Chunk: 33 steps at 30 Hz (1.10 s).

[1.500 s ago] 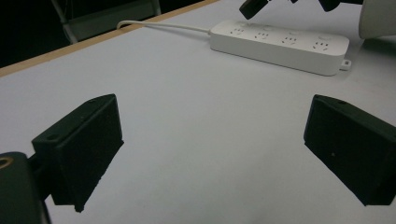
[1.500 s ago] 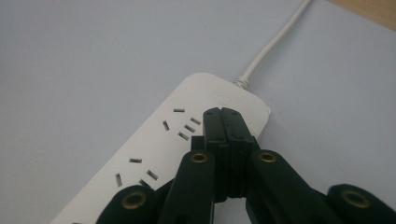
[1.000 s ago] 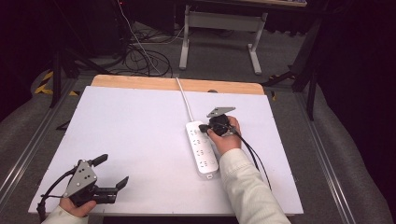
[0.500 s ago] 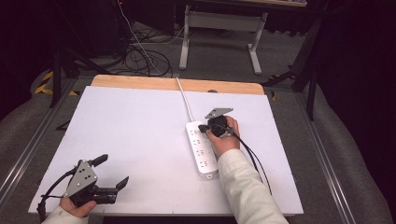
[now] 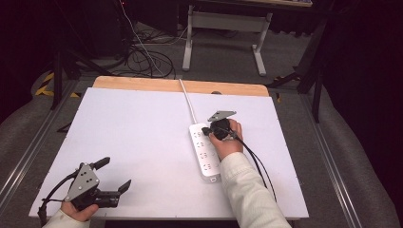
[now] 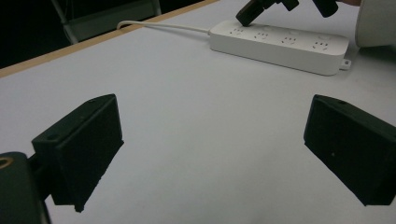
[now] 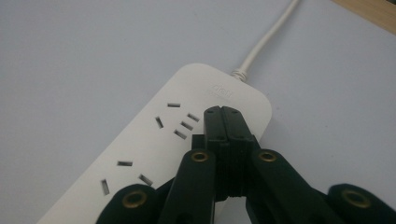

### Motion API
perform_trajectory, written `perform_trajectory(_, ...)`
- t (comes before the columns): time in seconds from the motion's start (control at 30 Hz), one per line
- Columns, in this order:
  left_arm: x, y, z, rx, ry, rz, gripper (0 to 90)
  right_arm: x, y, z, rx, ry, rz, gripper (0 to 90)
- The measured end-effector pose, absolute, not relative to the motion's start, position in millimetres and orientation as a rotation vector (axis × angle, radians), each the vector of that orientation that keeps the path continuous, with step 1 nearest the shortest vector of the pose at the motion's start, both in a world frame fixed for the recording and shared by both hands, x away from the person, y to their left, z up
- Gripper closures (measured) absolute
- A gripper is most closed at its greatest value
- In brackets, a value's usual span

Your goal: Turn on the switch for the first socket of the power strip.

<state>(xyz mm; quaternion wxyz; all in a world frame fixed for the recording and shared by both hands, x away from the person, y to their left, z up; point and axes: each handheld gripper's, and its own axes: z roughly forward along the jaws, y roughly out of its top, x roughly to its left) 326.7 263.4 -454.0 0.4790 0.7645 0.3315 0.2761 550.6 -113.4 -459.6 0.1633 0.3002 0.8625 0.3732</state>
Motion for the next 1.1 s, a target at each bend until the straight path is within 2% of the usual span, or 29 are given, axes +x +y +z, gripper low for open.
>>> perform_trajectory(1.1,327.4,263.5,-454.4,1.862,0.814,0.671,4.9,551.1,-112.0,-455.4,0.933,2.445,1.071,90.0)
